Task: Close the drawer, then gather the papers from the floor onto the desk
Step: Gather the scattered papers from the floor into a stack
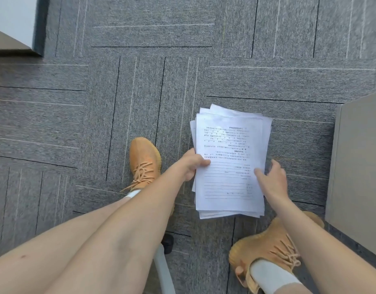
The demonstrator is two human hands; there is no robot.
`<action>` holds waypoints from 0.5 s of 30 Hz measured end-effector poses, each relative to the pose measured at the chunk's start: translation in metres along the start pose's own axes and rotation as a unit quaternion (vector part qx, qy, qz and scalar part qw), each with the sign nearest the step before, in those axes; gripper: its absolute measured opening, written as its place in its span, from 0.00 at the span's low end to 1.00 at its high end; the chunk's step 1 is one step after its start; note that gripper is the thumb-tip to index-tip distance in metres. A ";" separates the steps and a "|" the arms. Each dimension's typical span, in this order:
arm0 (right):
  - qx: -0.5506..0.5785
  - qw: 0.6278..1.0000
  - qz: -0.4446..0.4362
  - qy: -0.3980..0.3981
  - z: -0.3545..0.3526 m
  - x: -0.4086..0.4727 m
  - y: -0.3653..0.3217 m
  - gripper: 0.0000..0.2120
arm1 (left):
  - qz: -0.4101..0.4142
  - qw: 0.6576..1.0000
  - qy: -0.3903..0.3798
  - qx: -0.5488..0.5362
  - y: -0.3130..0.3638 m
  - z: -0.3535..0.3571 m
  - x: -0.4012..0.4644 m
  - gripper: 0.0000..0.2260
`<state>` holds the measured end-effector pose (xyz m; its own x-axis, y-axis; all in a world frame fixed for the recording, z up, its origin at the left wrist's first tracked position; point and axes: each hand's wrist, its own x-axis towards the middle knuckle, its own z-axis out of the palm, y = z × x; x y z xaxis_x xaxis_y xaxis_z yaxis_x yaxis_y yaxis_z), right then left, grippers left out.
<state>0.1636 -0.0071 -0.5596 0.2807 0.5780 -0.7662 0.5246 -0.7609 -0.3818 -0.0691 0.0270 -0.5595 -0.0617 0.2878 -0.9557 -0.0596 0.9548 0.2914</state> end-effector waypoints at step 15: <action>0.218 0.973 -0.042 -0.055 -0.073 -0.062 -0.084 0.09 | 0.070 0.996 -0.052 0.017 0.072 -0.023 -0.052 0.37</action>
<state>0.1612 0.0429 -0.4424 0.1511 0.6264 -0.7647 0.1441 -0.7793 -0.6099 -0.0931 0.0786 -0.4875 0.0362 0.4227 -0.9055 -0.0242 0.9062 0.4221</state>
